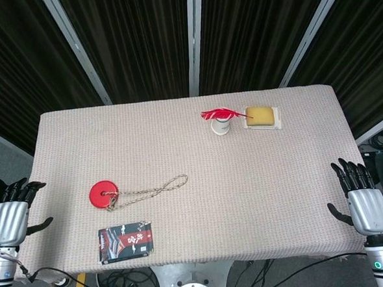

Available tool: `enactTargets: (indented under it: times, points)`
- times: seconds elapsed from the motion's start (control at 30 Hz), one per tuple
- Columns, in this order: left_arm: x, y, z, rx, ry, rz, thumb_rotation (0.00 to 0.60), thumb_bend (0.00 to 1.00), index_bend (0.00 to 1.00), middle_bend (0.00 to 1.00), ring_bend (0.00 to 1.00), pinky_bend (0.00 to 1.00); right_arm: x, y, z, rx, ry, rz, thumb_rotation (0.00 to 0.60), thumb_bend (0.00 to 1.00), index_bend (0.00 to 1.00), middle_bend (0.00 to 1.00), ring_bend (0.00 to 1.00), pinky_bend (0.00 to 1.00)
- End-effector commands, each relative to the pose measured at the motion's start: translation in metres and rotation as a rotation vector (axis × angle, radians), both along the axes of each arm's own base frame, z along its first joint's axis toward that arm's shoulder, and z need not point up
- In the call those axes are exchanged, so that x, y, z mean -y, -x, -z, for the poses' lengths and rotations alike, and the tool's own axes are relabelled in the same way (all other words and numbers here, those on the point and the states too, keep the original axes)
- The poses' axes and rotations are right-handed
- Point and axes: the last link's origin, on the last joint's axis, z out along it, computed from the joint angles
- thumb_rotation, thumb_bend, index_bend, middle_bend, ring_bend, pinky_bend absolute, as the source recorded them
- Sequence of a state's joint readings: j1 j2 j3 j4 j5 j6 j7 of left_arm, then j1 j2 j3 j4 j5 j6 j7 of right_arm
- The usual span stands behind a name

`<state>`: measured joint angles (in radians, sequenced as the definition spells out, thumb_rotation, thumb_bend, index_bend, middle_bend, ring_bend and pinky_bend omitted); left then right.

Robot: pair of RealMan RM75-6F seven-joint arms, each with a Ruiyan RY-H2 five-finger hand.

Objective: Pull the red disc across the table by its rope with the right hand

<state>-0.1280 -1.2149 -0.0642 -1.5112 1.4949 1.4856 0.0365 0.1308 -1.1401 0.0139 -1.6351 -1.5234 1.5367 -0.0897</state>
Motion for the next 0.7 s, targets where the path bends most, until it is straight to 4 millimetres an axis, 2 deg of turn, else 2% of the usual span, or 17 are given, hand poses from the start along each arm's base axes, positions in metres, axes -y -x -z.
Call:
enactTargets:
  times: [0.03, 0.23, 0.37, 0.57, 0.7]
  points:
    - [0.0, 0.0, 0.001, 0.0, 0.004, -0.002, 0.6, 0.0, 0.22, 0.22, 0.1, 0.14, 0.001, -0.002, 0.002, -0.002, -0.013, -0.004, 0.6, 0.12, 0.0, 0.0, 0.0, 0.0]
    - [0.0, 0.004, 0.003, 0.001, 0.011, -0.011, 0.6, 0.0, 0.22, 0.22, 0.1, 0.14, 0.01, -0.018, 0.011, -0.001, -0.078, -0.049, 0.6, 0.12, 0.0, 0.0, 0.0, 0.0]
    - [0.0, 0.004, 0.004, 0.006, 0.015, -0.009, 0.6, 0.0, 0.22, 0.22, 0.1, 0.15, 0.027, -0.042, 0.023, 0.0, -0.158, -0.108, 0.6, 0.12, 0.0, 0.0, 0.0, 0.0]
    - [0.003, 0.01, 0.005, 0.003, 0.015, -0.022, 0.6, 0.0, 0.22, 0.22, 0.1, 0.15, 0.069, -0.102, 0.057, -0.023, -0.345, -0.251, 0.6, 0.12, 0.0, 0.0, 0.0, 0.0]
    - [0.004, 0.011, 0.001, 0.005, -0.005, -0.024, 0.6, 0.0, 0.22, 0.22, 0.1, 0.15, 0.104, -0.152, 0.091, -0.023, -0.467, -0.337, 0.6, 0.14, 0.0, 0.01, 0.0, 0.0]
